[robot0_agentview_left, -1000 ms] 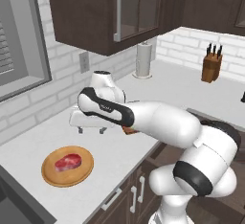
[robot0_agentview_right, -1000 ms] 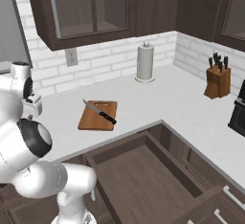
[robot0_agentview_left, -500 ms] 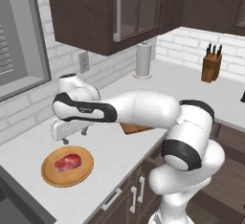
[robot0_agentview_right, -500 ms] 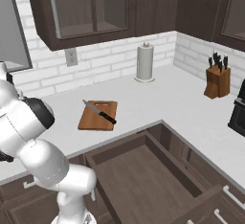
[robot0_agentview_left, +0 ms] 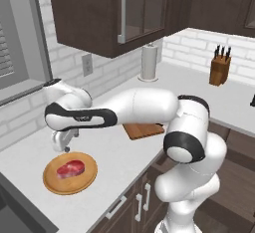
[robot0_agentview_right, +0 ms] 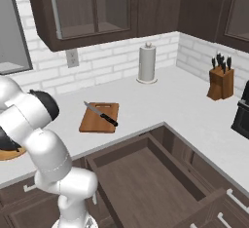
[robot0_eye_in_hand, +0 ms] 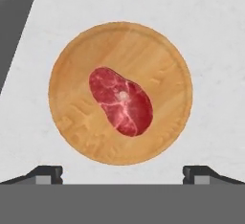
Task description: Pick up the knife from the drawer and place it on the cutting board. Then place the meat from the plate to the cutting board.
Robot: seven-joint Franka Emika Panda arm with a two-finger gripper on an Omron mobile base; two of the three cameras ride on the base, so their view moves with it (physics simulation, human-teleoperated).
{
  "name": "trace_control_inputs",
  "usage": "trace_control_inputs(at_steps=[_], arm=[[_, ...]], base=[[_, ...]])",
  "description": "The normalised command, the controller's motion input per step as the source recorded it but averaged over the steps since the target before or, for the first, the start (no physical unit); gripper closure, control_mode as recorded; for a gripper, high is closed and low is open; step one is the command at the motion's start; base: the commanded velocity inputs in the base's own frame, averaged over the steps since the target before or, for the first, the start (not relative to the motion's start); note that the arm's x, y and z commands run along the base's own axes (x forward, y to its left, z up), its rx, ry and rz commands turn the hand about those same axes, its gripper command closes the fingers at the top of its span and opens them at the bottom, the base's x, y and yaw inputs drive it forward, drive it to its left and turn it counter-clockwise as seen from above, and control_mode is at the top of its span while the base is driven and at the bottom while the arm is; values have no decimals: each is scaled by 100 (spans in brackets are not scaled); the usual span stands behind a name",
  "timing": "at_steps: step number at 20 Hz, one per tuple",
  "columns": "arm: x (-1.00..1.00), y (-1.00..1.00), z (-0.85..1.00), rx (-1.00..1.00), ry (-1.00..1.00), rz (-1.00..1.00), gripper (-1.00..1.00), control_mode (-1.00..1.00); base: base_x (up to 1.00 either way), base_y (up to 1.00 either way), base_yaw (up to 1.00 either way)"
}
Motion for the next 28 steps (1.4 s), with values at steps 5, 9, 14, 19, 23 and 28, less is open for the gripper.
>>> trace_control_inputs(at_steps=[5,9,14,19,23,28], arm=[[-12,-5,-42,20,-9,39,-100,-100],[1,6,-8,15,-3,35,-100,-100],[2,33,0,-2,14,29,-100,-100],[0,21,-8,-5,15,22,-100,-100],[-5,23,-10,-2,5,22,-100,-100],[-5,18,-23,-2,0,21,-100,-100]], base=[[0,0,0],[0,0,0],[0,0,0],[0,0,0],[0,0,0],[0,0,0]])
